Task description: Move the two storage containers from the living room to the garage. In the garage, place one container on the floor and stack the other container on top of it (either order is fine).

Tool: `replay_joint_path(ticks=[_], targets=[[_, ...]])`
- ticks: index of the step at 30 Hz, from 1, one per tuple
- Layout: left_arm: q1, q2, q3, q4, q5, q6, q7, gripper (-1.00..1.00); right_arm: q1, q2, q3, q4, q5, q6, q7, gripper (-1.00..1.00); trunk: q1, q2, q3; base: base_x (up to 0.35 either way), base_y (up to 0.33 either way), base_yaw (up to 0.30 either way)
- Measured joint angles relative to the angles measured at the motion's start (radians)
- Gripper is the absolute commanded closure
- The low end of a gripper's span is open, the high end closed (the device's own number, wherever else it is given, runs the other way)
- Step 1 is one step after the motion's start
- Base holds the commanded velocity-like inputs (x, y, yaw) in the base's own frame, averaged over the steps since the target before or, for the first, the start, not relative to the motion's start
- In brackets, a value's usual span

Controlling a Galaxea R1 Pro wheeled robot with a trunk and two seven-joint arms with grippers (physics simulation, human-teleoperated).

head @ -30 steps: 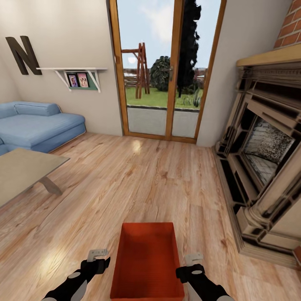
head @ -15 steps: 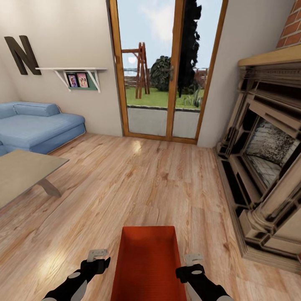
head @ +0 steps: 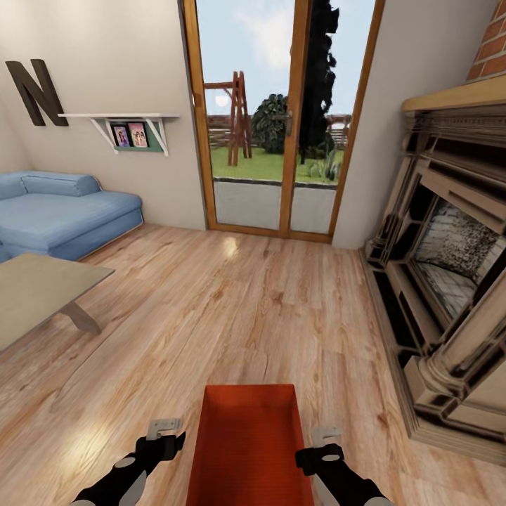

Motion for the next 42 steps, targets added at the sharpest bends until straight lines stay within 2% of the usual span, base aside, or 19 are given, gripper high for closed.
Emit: replay_joint_path(ticks=[27,33,42], targets=[[0.000,-0.005,0.000,0.010,-0.005,0.007,0.011,-1.00,0.000,-0.001,-0.004,0.013,-0.005,0.007,-0.005,-1.00,0.000,0.000,0.000,-0.024,0.000,0.000],[-0.001,-0.019,-0.001,0.040,-0.008,0.029,0.092,-1.00,0.000,-0.004,-0.011,0.027,-0.009,0.009,-0.012,-1.00,0.000,0.000,0.000,0.000,0.000,0.000],[-0.002,-0.060,-0.001,0.083,-0.007,0.022,0.114,-1.00,0.000,-0.004,-0.018,0.065,-0.011,0.009,-0.016,-1.00,0.000,0.000,0.000,0.000,0.000,0.000]])
